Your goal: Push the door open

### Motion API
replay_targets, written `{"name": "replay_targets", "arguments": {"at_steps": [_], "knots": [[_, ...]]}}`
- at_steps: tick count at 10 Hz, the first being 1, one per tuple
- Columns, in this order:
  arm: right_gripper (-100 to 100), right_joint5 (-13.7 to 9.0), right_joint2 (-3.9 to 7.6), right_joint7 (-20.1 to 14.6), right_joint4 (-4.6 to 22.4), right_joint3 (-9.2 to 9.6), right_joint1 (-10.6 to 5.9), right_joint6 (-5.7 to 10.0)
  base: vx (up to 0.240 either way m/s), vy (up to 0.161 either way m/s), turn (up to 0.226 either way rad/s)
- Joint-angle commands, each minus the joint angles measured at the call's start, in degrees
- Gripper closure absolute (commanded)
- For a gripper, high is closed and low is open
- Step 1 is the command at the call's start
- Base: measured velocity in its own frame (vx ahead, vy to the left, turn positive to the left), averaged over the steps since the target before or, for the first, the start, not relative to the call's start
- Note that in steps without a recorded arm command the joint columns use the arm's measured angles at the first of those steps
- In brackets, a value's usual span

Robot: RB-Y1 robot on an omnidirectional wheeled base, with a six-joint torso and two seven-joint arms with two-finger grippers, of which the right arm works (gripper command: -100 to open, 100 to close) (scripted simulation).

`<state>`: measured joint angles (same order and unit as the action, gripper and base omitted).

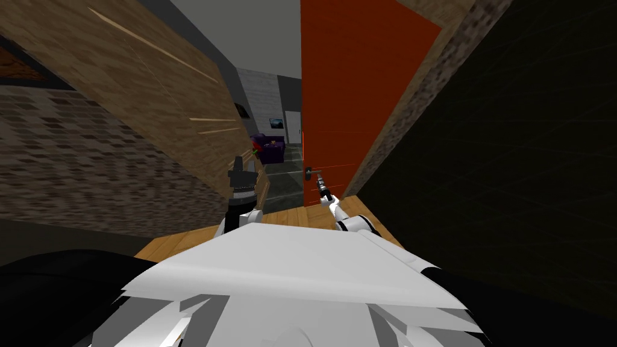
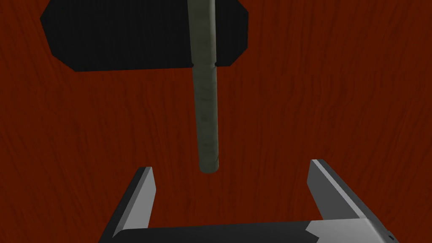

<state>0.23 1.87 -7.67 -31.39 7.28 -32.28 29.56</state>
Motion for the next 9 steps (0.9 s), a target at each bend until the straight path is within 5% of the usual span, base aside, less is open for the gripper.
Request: {"name": "replay_targets", "arguments": {"at_steps": [1,8,9], "knots": [[-100,-0.1,0.49,0.0,0.4,-0.17,-0.18,0.17,0.18,0.064,0.018],[-100,-0.3,-0.22,0.2,0.6,-0.73,0.03,0.55,0.174,0.056,0.021],[100,-0.3,-0.22,0.2,0.6,-0.73,0.03,0.55,-0.01,-0.003,-0.002]]}}
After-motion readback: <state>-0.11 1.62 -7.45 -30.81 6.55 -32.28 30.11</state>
